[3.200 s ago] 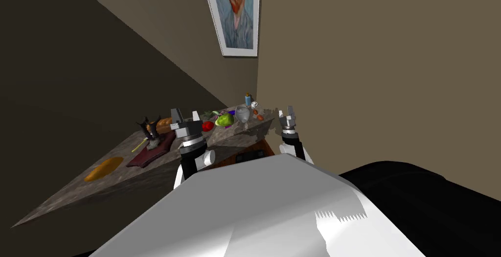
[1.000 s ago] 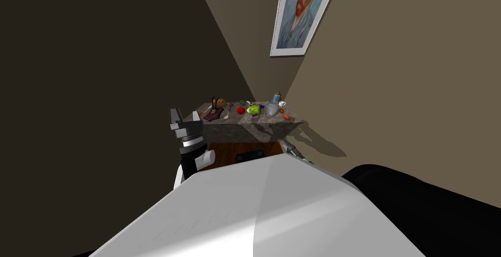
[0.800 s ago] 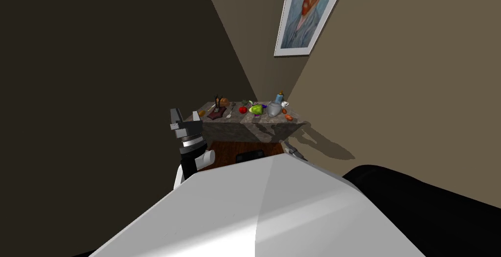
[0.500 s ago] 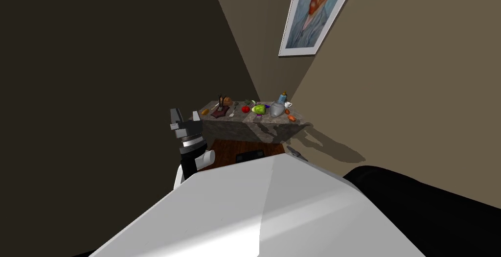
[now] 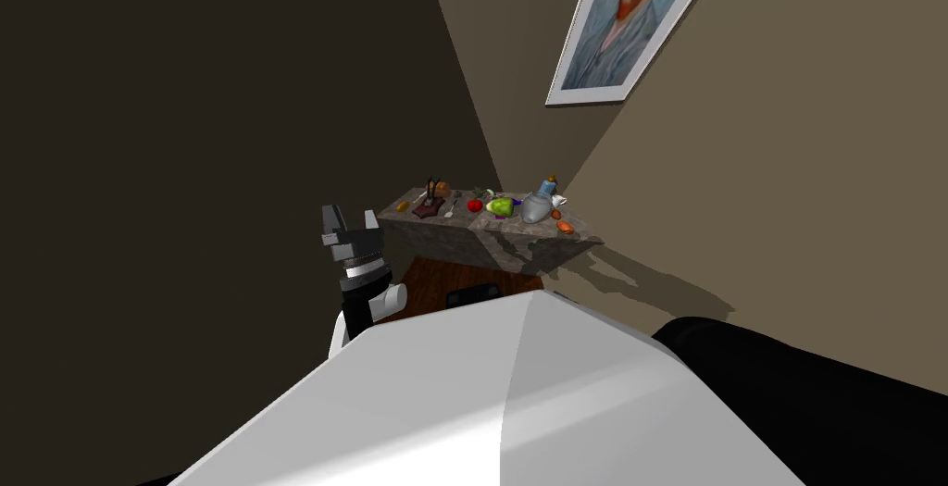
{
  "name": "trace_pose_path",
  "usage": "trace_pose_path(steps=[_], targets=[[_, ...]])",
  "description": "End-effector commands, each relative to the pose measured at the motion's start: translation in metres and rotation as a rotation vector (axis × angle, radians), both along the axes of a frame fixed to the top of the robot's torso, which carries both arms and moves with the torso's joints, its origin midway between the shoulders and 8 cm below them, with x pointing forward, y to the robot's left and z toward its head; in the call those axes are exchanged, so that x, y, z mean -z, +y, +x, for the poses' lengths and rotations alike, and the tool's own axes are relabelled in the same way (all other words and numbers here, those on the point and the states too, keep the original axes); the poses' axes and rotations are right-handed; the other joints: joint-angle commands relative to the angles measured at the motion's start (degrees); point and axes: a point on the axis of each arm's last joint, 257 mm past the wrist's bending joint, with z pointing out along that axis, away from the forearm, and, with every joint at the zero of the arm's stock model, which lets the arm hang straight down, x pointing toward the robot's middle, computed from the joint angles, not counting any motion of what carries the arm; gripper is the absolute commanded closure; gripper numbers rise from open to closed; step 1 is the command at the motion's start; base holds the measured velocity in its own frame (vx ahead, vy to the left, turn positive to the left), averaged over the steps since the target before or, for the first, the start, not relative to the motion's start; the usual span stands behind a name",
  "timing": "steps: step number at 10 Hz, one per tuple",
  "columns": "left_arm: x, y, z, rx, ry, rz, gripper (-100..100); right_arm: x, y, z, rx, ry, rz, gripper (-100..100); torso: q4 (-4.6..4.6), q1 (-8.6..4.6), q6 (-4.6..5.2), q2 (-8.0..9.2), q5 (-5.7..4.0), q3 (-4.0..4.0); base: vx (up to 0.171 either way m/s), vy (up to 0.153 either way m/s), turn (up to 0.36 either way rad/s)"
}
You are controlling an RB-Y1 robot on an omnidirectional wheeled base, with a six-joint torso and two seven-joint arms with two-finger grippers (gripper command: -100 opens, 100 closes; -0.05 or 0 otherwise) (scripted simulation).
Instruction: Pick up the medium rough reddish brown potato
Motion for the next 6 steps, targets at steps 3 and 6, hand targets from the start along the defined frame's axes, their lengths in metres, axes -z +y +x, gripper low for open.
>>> trace_pose_path(steps=[3, 6], targets=[[0.0, 0.0, 0.0, 0.0, 0.0, 0.0, 0, 0.012, -0.03, -0.036, -0.033, 0.116, -0.051, -100, -0.01, -0.08, -0.01, -0.05, -0.02, -0.03, -0.006, 0.027, 0.139], [0.0, 0.0, 0.0, 0.0, 0.0, 0.0, 0, 0.019, -0.066, -0.079, -0.055, 0.251, -0.113, -100, -0.01, -0.06, 0.03, -0.08, -0.02, -0.04, -0.002, 0.032, 0.162]])
